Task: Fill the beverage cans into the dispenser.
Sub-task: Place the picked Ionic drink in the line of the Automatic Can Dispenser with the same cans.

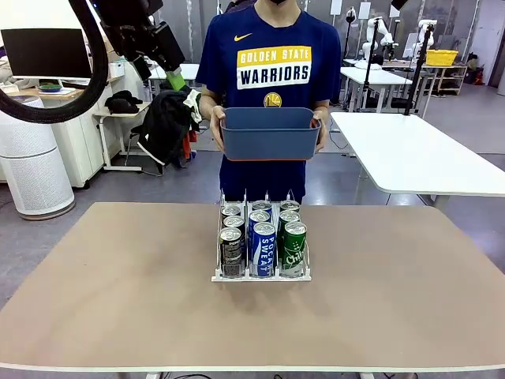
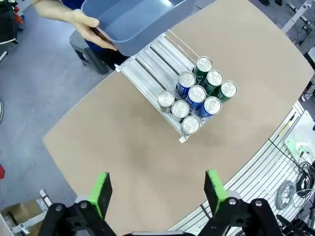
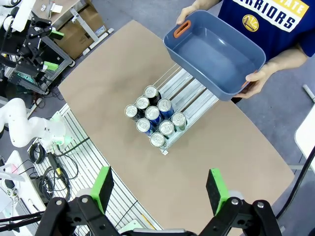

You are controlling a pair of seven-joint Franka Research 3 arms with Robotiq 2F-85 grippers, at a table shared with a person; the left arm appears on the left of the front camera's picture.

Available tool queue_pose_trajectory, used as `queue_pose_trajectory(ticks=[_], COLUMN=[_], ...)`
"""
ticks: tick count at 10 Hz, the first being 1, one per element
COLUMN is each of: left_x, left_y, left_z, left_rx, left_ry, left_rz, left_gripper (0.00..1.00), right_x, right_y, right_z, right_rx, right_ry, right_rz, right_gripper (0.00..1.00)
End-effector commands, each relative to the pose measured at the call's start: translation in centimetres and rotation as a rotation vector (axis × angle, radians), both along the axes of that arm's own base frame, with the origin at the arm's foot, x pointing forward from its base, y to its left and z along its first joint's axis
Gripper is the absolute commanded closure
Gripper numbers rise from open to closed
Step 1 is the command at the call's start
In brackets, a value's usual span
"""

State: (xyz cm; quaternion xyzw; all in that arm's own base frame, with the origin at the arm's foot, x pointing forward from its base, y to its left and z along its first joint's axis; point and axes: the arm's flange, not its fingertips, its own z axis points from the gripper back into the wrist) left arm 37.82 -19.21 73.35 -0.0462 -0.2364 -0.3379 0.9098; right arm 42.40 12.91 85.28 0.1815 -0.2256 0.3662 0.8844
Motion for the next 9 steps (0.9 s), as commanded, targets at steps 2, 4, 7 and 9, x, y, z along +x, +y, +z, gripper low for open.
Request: queue_pose_trajectory(ticks=[2,4,7,9], left_x=[0.1,0.4,-0.4,-1.2], left_y=[0.1,-0.4,0.7,0.5], left_z=[-1.1,-1.3,0.7,2.3], left_rx=[-0.001,-0.097,-0.155,-0.151], left_ry=[0.023,-0.002,-0.041,-0.064], left_rz=[0.000,0.001,-0.022,-0.048], left_gripper=[0.00,0.00,0.00,0.00], right_x=[-0.1,-0.1,-0.1,-0.1], right_y=[0.0,0.0,0.0,0.0], right_z=[0.0,0.0,0.0,0.0], right_rx=[0.008,0.008,0.008,0.008], right_ry=[0.008,0.008,0.008,0.008], right_rz=[0.002,0.002,0.002,0.002], right_gripper=[0.00,0.00,0.00,0.00])
